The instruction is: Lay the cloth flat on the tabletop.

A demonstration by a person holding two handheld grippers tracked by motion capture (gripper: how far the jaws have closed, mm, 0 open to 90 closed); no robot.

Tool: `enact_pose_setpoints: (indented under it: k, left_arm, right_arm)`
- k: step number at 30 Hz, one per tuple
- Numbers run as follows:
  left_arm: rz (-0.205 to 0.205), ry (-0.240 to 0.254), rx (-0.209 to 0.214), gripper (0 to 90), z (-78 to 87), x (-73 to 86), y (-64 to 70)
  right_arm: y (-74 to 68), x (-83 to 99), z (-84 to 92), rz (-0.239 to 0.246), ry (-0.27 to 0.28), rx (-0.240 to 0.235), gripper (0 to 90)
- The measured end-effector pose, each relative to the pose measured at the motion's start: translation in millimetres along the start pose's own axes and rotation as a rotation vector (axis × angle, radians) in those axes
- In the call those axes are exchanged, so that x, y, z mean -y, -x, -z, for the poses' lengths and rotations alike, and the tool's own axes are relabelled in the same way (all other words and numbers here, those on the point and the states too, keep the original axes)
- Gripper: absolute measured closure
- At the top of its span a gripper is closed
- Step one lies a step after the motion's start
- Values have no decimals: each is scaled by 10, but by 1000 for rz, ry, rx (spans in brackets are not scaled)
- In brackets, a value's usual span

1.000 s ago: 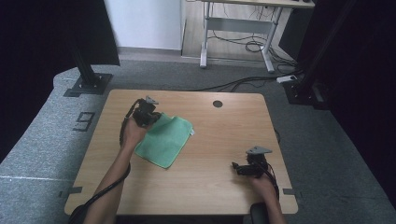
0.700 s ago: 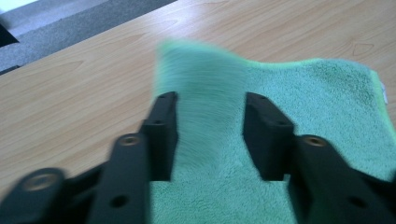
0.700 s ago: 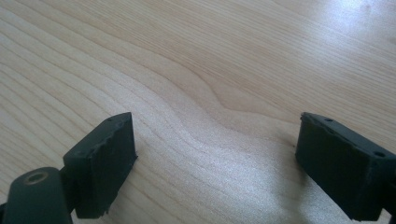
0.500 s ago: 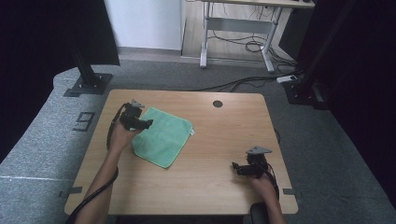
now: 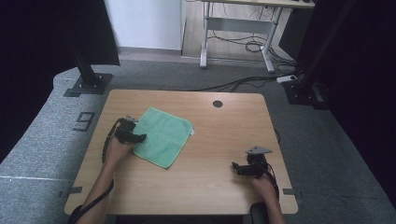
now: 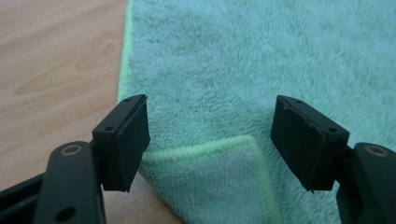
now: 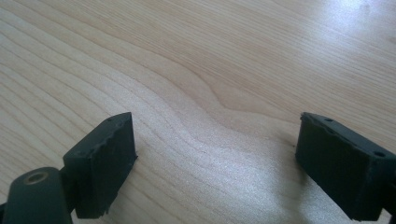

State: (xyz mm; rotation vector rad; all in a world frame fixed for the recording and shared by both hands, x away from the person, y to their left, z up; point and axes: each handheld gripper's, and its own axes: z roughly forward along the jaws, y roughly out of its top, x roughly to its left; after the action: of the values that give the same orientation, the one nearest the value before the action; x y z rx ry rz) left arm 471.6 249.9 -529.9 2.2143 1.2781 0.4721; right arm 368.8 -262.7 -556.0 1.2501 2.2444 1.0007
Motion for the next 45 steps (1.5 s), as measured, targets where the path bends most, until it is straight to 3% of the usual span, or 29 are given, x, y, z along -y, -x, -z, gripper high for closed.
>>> enact_pose_setpoints:
  k: [6,17,31,45]
  left_arm:
    - [16,21,39,310,18,100,29]
    - [3,35,53,307,93,215,199]
    - [-32,24,78,306,88,179,629]
    - [-65,36,108,298,33,114,950]
  right_arm:
    - [-2,1,0,-1,0,0,119]
    - [-2,1,0,-1,0,0,119]
    - [-2,1,0,-2,0,0,118]
    - [-13,-19,-19,-1,0,-5,119]
